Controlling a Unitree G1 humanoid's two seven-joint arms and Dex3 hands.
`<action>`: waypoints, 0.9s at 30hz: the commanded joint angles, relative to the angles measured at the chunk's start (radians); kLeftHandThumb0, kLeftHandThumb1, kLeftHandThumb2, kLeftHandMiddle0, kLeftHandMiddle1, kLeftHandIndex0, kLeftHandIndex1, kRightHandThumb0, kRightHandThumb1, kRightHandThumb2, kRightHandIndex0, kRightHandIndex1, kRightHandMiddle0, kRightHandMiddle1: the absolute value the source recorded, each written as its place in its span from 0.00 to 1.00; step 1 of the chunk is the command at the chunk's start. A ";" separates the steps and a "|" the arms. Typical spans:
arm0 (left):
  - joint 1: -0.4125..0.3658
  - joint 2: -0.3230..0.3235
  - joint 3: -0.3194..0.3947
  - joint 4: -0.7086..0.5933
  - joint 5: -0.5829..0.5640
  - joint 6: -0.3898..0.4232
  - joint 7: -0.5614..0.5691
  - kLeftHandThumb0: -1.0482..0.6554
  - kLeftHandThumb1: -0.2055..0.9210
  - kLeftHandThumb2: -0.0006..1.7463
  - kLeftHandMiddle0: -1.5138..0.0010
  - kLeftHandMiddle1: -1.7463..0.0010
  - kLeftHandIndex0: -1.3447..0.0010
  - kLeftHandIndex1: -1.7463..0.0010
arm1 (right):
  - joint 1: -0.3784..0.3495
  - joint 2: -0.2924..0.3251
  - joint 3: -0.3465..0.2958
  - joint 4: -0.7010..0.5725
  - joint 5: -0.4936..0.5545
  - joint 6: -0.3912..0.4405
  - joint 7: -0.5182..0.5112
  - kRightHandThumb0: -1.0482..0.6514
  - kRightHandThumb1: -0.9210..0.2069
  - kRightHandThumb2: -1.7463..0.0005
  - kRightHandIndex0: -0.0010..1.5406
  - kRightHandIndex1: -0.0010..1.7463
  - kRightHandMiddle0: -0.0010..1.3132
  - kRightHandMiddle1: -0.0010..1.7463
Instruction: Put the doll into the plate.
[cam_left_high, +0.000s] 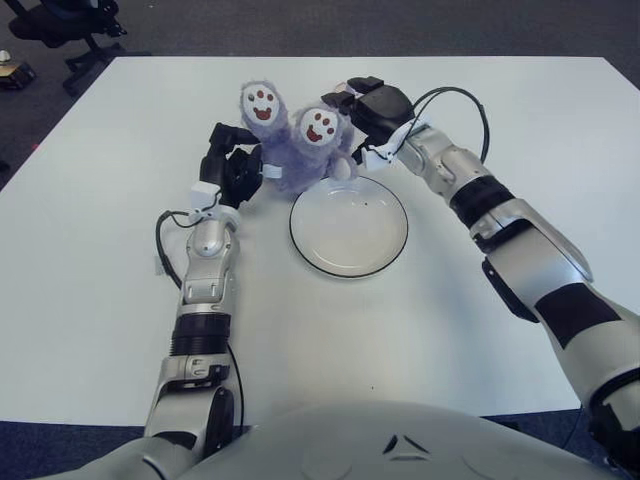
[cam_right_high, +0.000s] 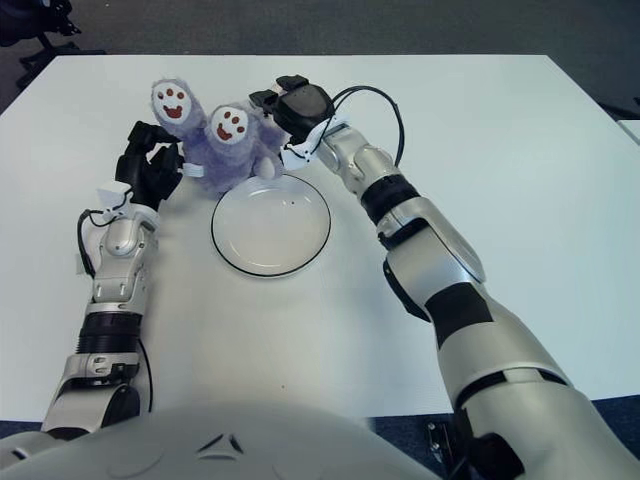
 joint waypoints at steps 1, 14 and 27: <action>0.007 -0.003 -0.003 -0.015 0.002 0.013 0.006 0.41 1.00 0.26 0.61 0.03 0.80 0.04 | -0.029 0.007 0.008 0.022 -0.002 -0.003 -0.012 0.37 0.17 1.00 0.16 0.00 0.21 0.00; 0.012 -0.010 -0.008 -0.031 0.006 0.026 0.012 0.41 1.00 0.26 0.62 0.03 0.80 0.04 | -0.058 0.040 0.017 0.090 0.006 -0.005 -0.020 0.37 0.17 1.00 0.16 0.00 0.21 0.00; 0.019 -0.017 -0.017 -0.052 0.014 0.041 0.020 0.41 1.00 0.26 0.62 0.03 0.80 0.04 | -0.074 0.055 0.026 0.138 0.005 -0.019 -0.067 0.38 0.18 1.00 0.16 0.00 0.22 0.00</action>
